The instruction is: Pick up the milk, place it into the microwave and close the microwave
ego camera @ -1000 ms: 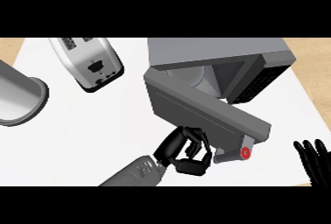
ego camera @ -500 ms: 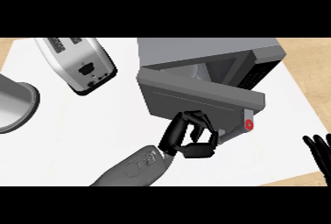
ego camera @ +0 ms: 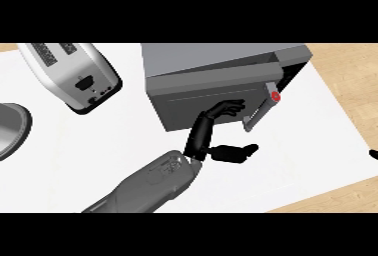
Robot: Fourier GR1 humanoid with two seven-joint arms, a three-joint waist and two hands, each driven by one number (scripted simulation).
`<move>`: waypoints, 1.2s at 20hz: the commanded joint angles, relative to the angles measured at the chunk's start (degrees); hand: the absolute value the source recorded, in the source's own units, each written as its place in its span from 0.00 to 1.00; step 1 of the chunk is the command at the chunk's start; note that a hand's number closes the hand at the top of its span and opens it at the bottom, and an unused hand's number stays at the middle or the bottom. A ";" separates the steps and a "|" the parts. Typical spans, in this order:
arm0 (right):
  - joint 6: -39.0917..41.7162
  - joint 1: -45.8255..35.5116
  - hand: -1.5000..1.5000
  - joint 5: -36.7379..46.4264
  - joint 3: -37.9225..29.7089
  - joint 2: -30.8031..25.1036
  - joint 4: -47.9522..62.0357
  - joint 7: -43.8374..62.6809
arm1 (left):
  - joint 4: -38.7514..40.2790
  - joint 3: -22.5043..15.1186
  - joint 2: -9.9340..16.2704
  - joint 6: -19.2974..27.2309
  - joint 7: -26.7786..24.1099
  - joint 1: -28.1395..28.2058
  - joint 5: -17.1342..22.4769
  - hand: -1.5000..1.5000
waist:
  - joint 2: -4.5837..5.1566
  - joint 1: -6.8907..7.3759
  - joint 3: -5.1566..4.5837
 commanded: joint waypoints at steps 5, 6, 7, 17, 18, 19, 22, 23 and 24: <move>-2.56 -5.63 1.00 6.20 -5.54 -5.40 -1.28 -0.50 | 1.79 4.71 0.02 4.34 -1.51 -4.51 7.51 0.00 | 1.26 -1.47 -0.02; -2.11 -6.24 1.00 5.94 -6.51 -6.47 -0.57 -0.75 | 1.37 4.58 0.02 4.71 -1.97 -4.52 8.23 0.00 | 1.17 -1.40 0.05; -2.35 -6.43 1.00 6.11 -6.21 -6.30 -0.53 -0.44 | 1.43 5.22 0.02 4.90 -2.48 -5.10 8.75 0.00 | 1.44 -1.58 0.02; -2.95 -11.30 1.00 6.38 -7.30 -8.58 2.15 0.56 | 3.16 3.75 0.02 5.89 -5.39 -6.51 13.02 0.00 | 2.09 -1.19 0.19; -3.03 -11.72 1.00 6.62 -6.70 -8.43 1.97 0.54 | 3.49 3.43 0.02 5.94 -5.13 -6.51 13.56 0.00 | 2.23 -1.25 0.20; -2.83 -11.82 1.00 6.80 -7.33 -9.24 2.37 0.94 | 3.17 3.93 0.02 5.90 -5.55 -6.97 14.20 0.00 | 2.09 -1.53 0.14; -2.78 -13.38 1.00 6.28 -7.36 -9.71 2.95 1.02 | 3.74 2.79 0.02 5.78 -6.80 -6.12 15.08 0.00 | 2.38 -1.79 0.18; -3.12 -14.09 1.00 6.24 -7.29 -9.71 3.24 1.52 | 4.39 2.95 0.02 5.56 -6.89 -6.95 15.22 0.00 | 2.26 -1.10 0.18; -3.22 -14.53 1.00 6.50 -7.01 -9.75 3.59 1.62 | 4.44 3.08 0.02 5.07 -7.39 -7.09 15.48 0.00 | 2.67 -0.99 0.16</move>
